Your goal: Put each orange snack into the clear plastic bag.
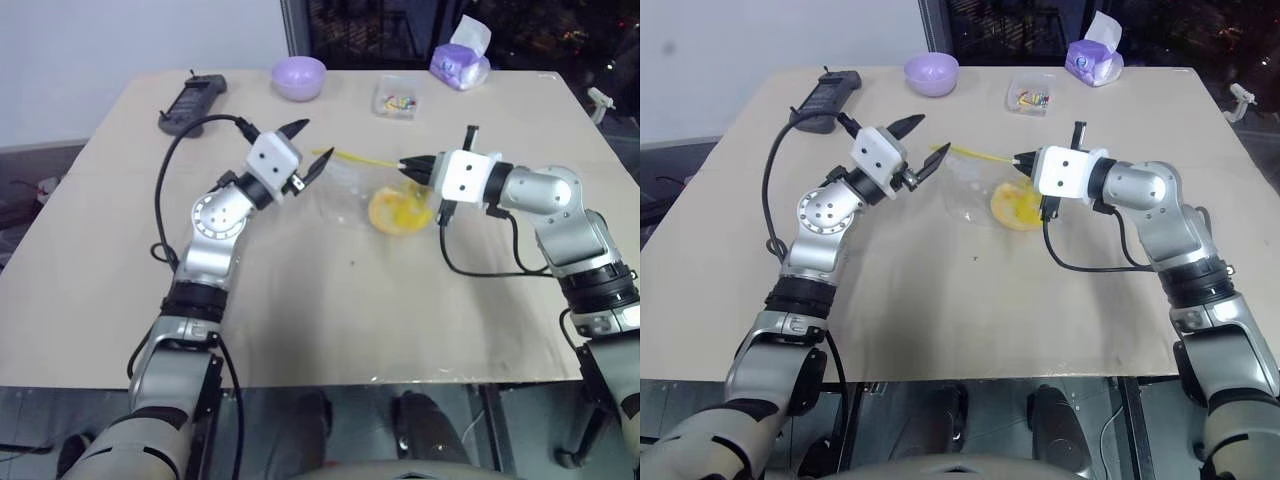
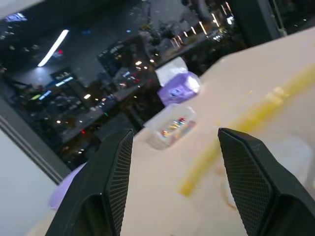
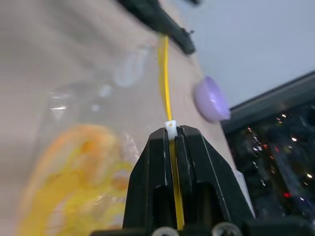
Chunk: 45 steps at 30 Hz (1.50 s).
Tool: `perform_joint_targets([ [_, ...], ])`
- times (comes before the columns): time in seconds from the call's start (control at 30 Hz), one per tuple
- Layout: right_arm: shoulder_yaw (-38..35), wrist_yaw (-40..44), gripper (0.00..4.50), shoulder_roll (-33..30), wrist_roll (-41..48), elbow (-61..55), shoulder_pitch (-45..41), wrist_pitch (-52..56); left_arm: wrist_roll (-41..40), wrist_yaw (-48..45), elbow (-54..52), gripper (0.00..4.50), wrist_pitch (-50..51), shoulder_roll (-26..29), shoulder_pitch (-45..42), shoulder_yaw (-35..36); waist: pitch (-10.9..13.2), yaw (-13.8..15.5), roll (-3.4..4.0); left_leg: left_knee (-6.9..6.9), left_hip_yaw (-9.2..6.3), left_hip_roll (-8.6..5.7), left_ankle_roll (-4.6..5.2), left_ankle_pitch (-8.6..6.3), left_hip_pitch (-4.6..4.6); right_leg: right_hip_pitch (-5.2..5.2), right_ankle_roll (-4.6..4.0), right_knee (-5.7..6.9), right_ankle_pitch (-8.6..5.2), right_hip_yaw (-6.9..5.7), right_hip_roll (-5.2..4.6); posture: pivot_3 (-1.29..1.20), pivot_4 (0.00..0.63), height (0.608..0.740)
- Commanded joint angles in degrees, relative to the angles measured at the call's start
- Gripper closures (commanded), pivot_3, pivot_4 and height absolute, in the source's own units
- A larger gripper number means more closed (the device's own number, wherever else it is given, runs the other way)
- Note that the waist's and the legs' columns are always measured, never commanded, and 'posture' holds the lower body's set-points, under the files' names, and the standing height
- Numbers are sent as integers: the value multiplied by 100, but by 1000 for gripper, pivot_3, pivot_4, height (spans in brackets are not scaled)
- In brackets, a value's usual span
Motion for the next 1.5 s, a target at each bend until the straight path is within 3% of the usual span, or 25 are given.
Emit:
perform_joint_targets([
  [0.03,-59,112,4500,-17,125,-388,34,-44,-130,-61,-108,1573,23,44,-174,141,0,1,0,1,0,0,0,0,0,0,0,1,0,0,0,0,150,740],
  [0.67,-164,-226,4500,-136,-271,-249,-2,-96,-975,-1991,-1181,1573,826,554,486,-34,0,-10,0,2,0,1,0,0,3,0,0,8,0,1,2,0,150,740],
  [0.9,-125,-166,4500,-126,-221,-348,42,-188,-184,-1759,-663,1573,498,861,234,-127,0,-1,0,2,0,2,22,-12,5,-1,-1,15,0,1,4,0,150,740],
  [1.5,-76,2,4500,-120,-192,-679,193,-314,-112,-1746,-133,1573,226,761,-127,-122,0,-1,0,3,0,2,23,-13,4,-2,0,17,-1,0,4,0,150,740],
])
